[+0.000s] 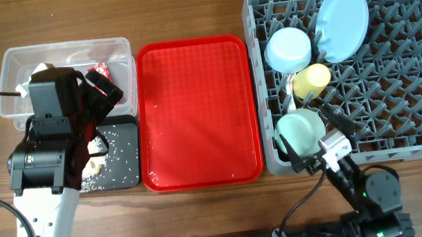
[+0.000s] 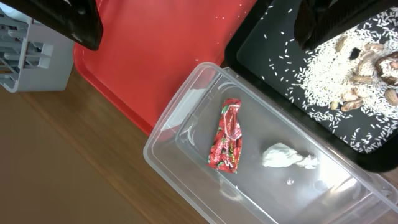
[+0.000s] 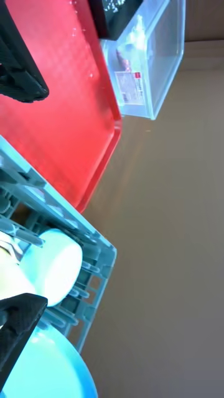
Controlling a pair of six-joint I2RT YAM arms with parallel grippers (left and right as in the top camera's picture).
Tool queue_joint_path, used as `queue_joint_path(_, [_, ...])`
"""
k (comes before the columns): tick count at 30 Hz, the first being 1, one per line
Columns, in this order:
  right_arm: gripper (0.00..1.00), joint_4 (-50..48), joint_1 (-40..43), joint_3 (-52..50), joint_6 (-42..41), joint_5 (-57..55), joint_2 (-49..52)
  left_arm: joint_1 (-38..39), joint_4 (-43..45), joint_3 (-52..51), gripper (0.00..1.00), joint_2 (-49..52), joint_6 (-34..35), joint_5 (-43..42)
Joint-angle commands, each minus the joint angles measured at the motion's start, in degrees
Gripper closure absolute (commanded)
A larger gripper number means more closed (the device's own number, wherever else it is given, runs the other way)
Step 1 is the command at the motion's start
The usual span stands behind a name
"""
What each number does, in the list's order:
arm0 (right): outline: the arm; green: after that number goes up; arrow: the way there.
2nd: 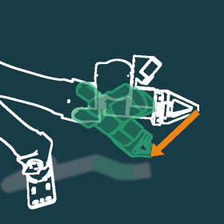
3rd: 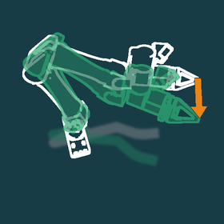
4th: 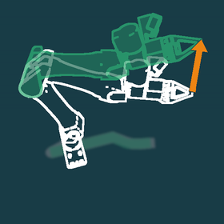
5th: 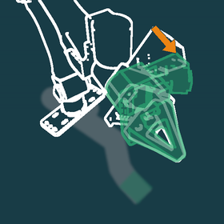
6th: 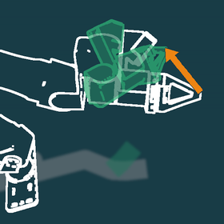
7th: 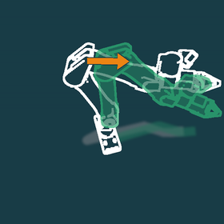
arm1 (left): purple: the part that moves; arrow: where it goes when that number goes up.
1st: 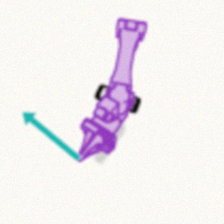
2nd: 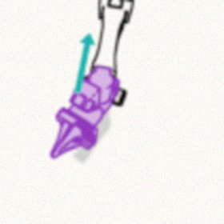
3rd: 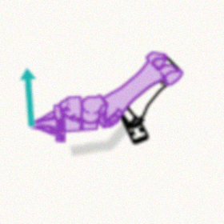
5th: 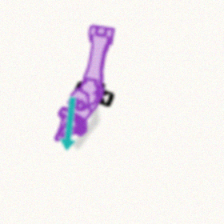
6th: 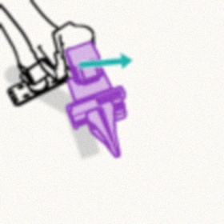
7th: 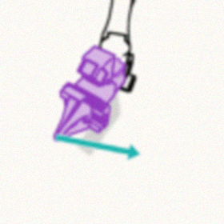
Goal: Sort waste into correct bins and load items into the dishwasher rack
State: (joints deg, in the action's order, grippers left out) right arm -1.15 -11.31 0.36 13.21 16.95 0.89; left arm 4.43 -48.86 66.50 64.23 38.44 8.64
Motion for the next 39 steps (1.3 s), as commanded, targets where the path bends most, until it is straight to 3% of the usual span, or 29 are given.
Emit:
queue_joint_path(1, [0.0, -0.3, -0.1, -0.1, 3.1, 0.6, -0.7, -0.2, 0.2, 0.9, 0.0, 0.0, -0.7, -0.3])
queue_joint_path(33, [0.0, -0.3, 0.0, -0.1, 3.3, 0.5, -0.6, -0.2, 0.1, 0.8, 0.0, -0.2, -0.7, -0.3])
queue_joint_path(39, [0.0, -0.3, 0.0, -0.1, 3.3, 0.5, -0.6, -0.1, 0.1, -1.4, 0.0, -9.6, -0.7, -0.3])
